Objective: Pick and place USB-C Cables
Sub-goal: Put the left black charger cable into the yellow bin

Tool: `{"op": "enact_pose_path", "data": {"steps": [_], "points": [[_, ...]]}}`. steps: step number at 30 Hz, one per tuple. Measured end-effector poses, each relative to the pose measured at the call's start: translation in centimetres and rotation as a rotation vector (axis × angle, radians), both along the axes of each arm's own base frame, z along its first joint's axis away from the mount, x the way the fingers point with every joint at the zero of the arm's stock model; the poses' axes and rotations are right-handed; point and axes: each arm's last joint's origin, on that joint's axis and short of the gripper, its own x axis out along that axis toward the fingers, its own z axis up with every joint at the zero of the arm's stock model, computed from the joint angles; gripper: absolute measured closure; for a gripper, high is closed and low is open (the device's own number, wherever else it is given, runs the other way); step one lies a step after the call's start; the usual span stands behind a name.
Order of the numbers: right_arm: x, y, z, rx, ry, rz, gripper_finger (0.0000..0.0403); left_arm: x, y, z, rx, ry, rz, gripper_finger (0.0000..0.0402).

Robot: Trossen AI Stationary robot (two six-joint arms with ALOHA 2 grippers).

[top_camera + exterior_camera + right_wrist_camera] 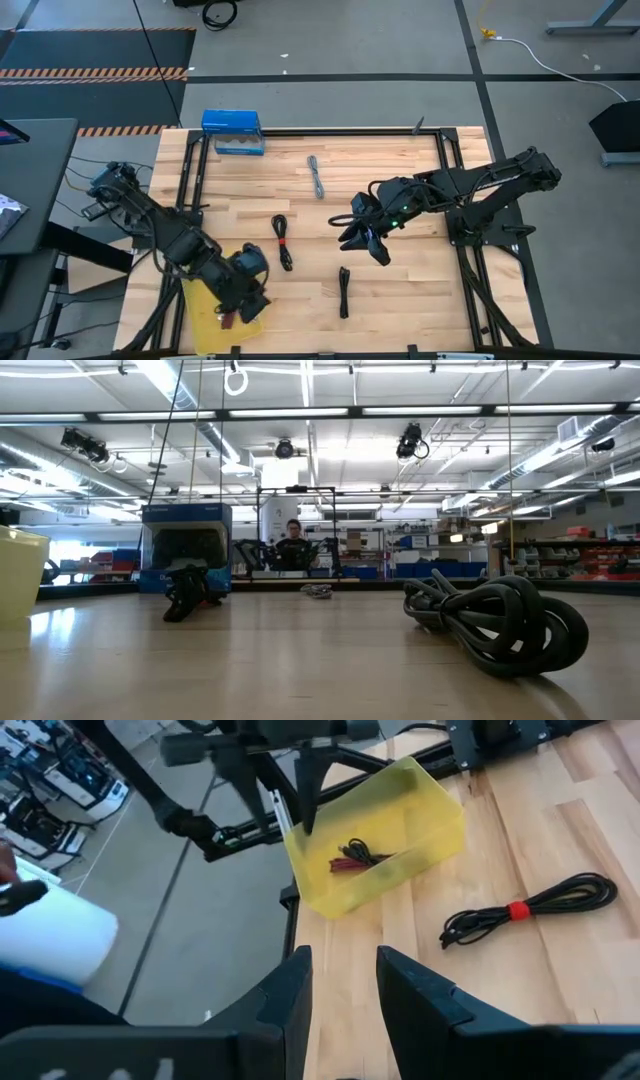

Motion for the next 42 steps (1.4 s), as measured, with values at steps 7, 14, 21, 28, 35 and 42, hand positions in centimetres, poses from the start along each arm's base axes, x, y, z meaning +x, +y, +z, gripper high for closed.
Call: {"op": "enact_pose_path", "data": {"steps": [7, 14, 21, 28, 35, 42], "points": [[-0.2, -0.3, -0.5, 0.001, 0.069, -0.033, 0.0283, 2.6, 1.8, 1.3, 0.048, -0.224, 0.079, 0.0225], [-0.9, -1.4, -1.7, -0.001, 0.238, -0.096, 0.0283, 4.3, 5.2, 1.2, 0.091, -0.215, 0.211, 0.023], [-1.3, -2.9, -2.4, 0.017, 0.348, -0.178, 0.0283, 4.8, 8.9, 0.3, 0.146, -0.092, 0.338, 0.023], [-1.7, -3.4, -2.9, 0.0, 0.417, -0.196, 0.0283, 4.8, 10.9, -2.5, 0.172, 0.204, 0.322, 0.023], [-2.0, -4.0, -3.2, -0.008, 0.462, -0.217, 0.0283, 5.9, 11.2, -5.7, 0.002, 0.483, 0.429, 0.023], [-2.0, -4.0, -3.2, -0.012, 0.46, -0.214, 0.0283, 8.3, 10.8, -7.3, -0.082, 0.443, 0.482, 0.023]]}}
